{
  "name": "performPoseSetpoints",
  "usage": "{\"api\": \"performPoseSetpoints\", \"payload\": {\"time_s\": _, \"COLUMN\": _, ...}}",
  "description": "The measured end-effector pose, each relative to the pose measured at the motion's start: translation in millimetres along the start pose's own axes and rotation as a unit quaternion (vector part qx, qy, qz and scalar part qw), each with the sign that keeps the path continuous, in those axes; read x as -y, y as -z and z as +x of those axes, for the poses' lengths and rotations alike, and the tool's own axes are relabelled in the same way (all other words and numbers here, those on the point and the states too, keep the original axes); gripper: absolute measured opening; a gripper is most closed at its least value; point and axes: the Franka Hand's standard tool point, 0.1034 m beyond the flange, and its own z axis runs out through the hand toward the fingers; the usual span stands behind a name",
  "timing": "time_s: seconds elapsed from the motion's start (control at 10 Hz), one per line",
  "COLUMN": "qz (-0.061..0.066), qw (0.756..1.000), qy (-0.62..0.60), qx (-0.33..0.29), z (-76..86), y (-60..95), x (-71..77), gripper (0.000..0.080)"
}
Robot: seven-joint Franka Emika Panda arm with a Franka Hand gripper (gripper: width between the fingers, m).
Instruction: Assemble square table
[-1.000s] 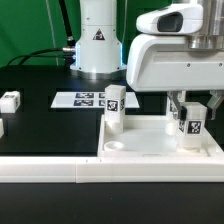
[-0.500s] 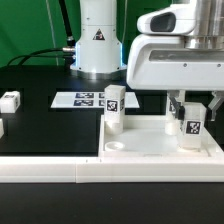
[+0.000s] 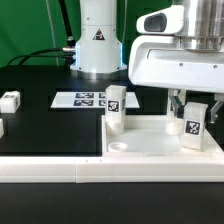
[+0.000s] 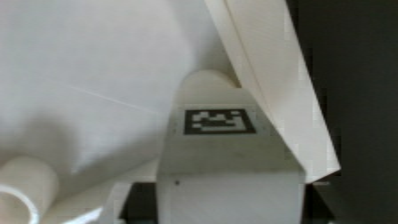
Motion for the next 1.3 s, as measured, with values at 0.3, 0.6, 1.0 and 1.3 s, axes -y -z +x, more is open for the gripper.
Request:
{"api": "performPoseSetpoints", "payload": {"time_s": 0.3, "qz": -0.001, "qw": 0.993, "qy": -0.116, "qx": 0.0, "z": 2.0, "y": -0.8, "x": -2.7, "gripper": 0.0291}}
{"api": "performPoseSetpoints", "payload": {"time_s": 0.6, "qz": 0.0, "qw": 0.968, "qy": -0.251, "qx": 0.0, "z": 1.3, "y": -1.3, "x": -3.0, "gripper": 0.0291}}
{"api": "performPoseSetpoints", "payload": {"time_s": 1.0, "qz": -0.002, "qw": 0.907, "qy": -0.421, "qx": -0.004, "z": -0.1, "y": -1.6, "x": -4.7, "gripper": 0.0291}}
{"api": "performPoseSetpoints", "payload": {"time_s": 1.3, "qz": 0.0, "qw": 0.891, "qy": -0.454, "qx": 0.001, "z": -0.1, "y": -2.0, "x": -4.8, "gripper": 0.0345}}
